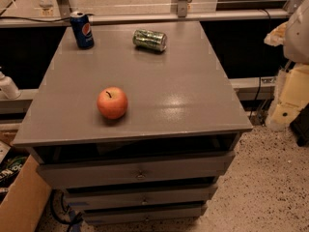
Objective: Place green can upright
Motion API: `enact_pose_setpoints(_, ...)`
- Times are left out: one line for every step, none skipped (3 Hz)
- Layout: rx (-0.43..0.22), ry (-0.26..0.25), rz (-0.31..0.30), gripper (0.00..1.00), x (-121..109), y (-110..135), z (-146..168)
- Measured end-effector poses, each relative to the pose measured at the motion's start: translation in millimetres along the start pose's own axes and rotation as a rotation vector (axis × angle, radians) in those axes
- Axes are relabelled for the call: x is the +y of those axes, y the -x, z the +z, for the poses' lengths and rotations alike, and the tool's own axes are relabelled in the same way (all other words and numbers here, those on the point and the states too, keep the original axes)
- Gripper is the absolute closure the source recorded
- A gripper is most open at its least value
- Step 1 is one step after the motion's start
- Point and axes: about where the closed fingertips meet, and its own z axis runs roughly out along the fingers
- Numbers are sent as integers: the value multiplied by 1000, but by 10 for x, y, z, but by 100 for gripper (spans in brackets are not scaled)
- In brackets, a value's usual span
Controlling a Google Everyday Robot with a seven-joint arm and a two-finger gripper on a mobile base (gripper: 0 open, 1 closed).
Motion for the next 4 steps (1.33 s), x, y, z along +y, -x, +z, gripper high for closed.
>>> enact_pose_setpoints(0, -1, 0, 0, -2, 1, 0)
enact_pose_setpoints(-9, -43, -1, 0, -220, 91, 54)
enact_pose_setpoints(-21, -100, 22, 0, -739, 199, 243)
enact_pose_setpoints(-52, -131, 50, 0, -1385, 387, 540)
